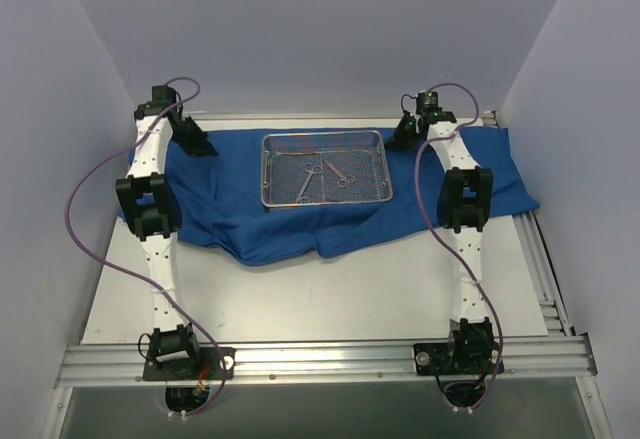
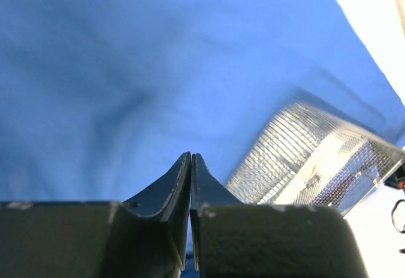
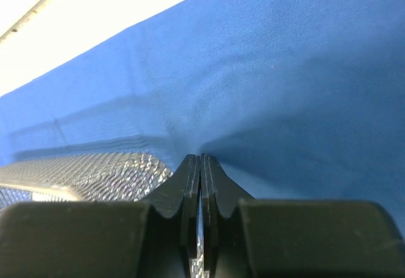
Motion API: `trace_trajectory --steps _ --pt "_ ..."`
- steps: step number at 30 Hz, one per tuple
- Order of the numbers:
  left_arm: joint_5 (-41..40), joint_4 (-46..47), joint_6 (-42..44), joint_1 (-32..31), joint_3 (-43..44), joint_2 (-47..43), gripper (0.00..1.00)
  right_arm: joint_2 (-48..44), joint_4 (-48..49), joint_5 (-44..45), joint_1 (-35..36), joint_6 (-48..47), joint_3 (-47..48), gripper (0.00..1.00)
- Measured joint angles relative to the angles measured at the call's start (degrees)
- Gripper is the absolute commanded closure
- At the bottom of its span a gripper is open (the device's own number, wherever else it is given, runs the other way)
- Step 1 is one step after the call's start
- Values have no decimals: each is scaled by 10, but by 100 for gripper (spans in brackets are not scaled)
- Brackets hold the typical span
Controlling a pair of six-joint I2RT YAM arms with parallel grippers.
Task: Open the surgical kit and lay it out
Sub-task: Smooth out the surgical kit at the center of the board.
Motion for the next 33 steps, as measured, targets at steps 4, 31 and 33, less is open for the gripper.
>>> trace_trajectory --steps 4,31,33 --pt "-39 -3 6 -32 -23 -82 98 -30 -17 -2 -10 -11 -13 94" --pt "-265 -188 -43 -200 50 50 98 -215 -58 115 21 -70 -338 98" --pt "-254 -210 -43 -199 101 76 98 -201 -60 119 18 -62 -315 98"
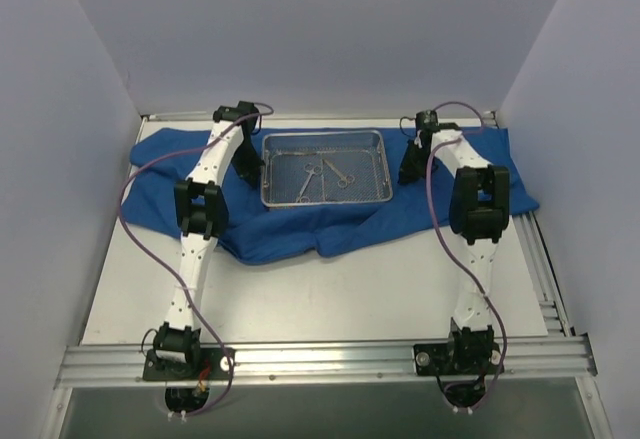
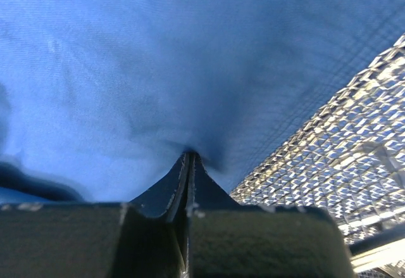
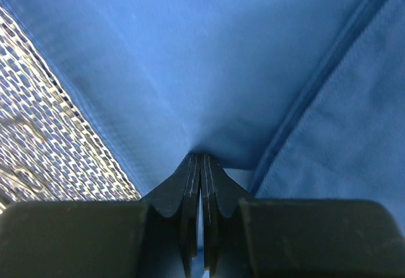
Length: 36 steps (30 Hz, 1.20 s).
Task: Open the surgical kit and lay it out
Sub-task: Smooth out the surgical kit at the center of the board.
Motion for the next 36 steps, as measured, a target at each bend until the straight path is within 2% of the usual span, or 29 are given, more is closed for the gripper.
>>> trace_trajectory --steps 3,12,19,24,28,32,36 --pt "29 -15 -2 7 56 30 98 14 -3 0 -1 11 23 98" --pt "170 -12 -27 66 73 51 98 62 -6 -10 -12 41 100 97" --pt "217 2 -39 92 53 49 98 164 -17 -30 -23 43 270 97" --pt "218 20 -20 96 41 40 98 172 -2 -52 -24 43 279 97" --pt "188 83 23 106 -28 -9 98 145 39 -65 -26 42 223 95" --pt "133 141 53 128 -114 -106 98 139 47 -70 -26 42 212 94" --pt "100 177 60 173 -179 -220 98 137 31 -69 -26 42 217 85"
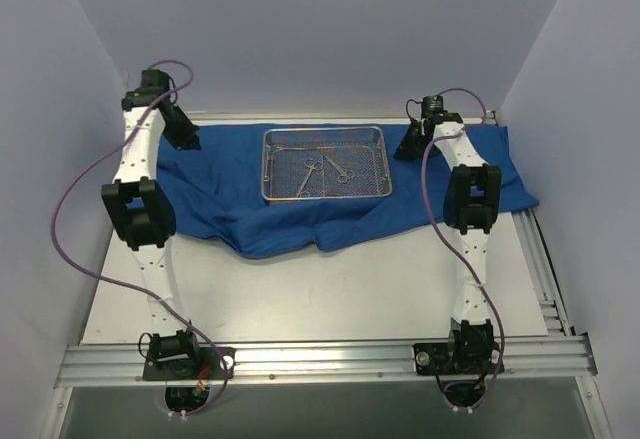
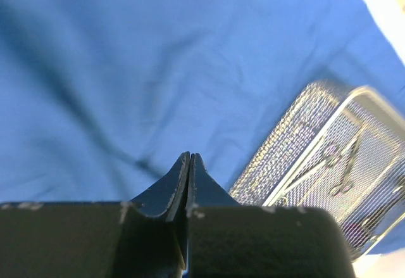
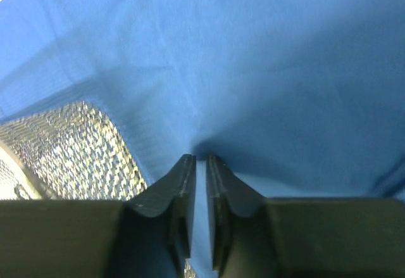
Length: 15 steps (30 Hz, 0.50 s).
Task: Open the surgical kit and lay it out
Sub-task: Smooth out the surgical kit at the center of the board.
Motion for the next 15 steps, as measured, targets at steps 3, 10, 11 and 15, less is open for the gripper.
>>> trace_trajectory --steps 3,10,11,15 --pt "-5 8 10 40 -34 -52 98 -15 -14 5 0 2 -6 68" --pt "-10 33 43 72 -259 -141 64 -146 -67 35 -14 -14 -81 36" --pt "-8 40 45 68 -300 -159 61 -168 -72 43 -21 -19 -90 36" --pt "2 58 58 54 -402 -238 49 -219 -89 80 -54 -34 -91 33"
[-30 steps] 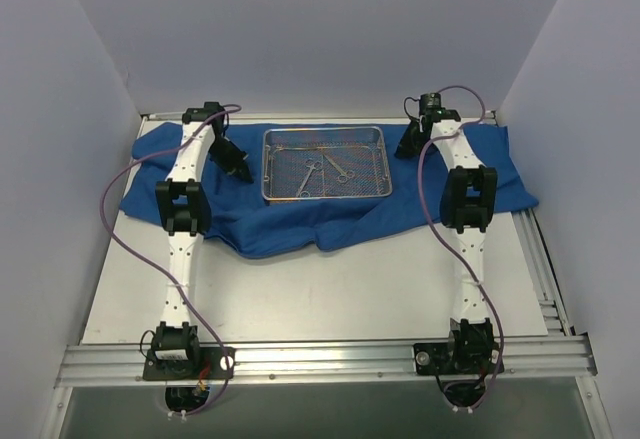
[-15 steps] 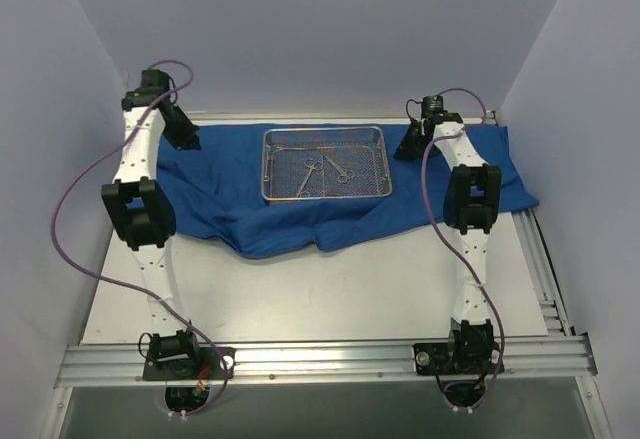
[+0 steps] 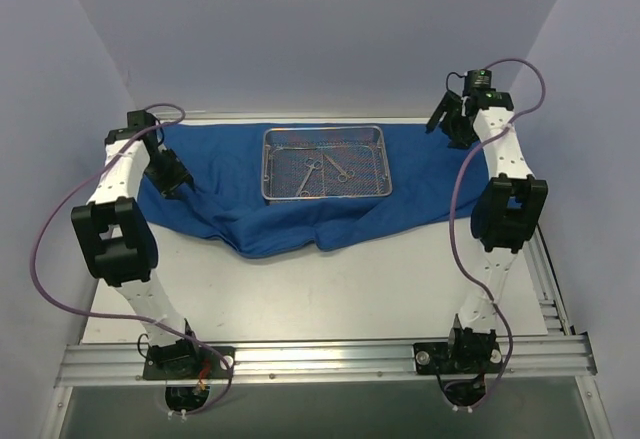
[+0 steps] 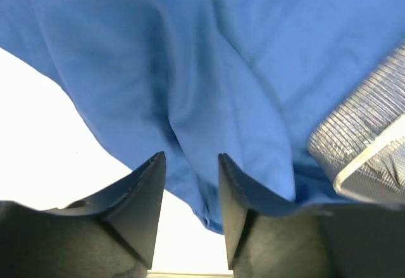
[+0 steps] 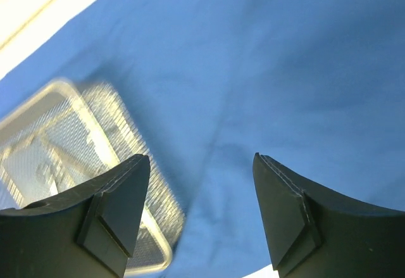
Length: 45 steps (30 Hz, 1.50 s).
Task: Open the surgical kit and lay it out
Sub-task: Smooth out the surgical kit at the center of the board.
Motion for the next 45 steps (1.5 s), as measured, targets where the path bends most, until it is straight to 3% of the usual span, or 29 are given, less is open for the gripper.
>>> trace_trajectory --steps 9,12,16,19,42,45 --pt "15 43 57 9 -43 -108 34 110 -33 108 -21 -4 128 28" --pt "27 45 71 20 -66 -117 34 149 -24 126 -19 -6 139 32" --pt "36 50 76 26 -90 -129 35 183 -4 148 -17 -7 145 48" --pt "39 52 78 26 -98 -145 37 202 8 162 -17 -7 168 53" --pt "41 61 83 34 -110 -161 40 285 58 180 -15 -29 228 51" --pt "46 63 82 36 -119 -161 40 285 63 179 -14 -29 232 56"
